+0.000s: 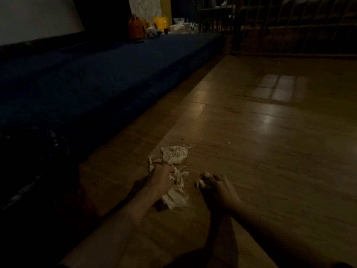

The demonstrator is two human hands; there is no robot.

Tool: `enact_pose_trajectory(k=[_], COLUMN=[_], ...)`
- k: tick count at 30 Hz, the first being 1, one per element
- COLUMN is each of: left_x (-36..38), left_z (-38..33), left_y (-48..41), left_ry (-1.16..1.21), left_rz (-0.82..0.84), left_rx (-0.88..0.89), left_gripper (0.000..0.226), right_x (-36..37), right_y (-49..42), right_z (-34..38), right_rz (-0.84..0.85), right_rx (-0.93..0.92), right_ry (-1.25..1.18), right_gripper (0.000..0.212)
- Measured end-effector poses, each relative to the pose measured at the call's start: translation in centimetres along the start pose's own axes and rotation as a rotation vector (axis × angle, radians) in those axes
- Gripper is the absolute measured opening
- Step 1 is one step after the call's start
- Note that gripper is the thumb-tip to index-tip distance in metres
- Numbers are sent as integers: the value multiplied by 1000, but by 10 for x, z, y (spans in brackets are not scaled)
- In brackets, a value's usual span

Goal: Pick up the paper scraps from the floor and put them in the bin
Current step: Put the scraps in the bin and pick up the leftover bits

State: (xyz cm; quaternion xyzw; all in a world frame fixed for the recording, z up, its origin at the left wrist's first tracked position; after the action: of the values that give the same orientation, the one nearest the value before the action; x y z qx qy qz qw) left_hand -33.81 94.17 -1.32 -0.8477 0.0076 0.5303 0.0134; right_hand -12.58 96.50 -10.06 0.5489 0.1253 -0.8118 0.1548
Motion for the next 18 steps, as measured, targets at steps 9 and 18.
enact_pose_trajectory(k=[9,18], left_x=[-99,-317], left_z=[-16,-12], left_y=[40,72], left_ry=[35,-143], left_rz=[-76,-275], left_rx=[27,-22], left_gripper=[21,22], right_x=[-31,-134], right_y=[-9,-55], right_z=[78,258], right_rz=[-56,-365], right_rx=[24,-271], right_ry=[-321,-583], right_gripper=[18,23])
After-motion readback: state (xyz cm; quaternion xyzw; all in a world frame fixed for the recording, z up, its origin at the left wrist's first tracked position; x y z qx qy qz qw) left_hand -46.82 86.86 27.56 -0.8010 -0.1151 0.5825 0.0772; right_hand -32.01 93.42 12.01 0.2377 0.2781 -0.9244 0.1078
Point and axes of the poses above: each hand's wrist, its own y-axis away from the middle knuckle, its own x-axis out of the palm, z = x × y, the point moved 2 cm from there along -y, towards the middle knuckle
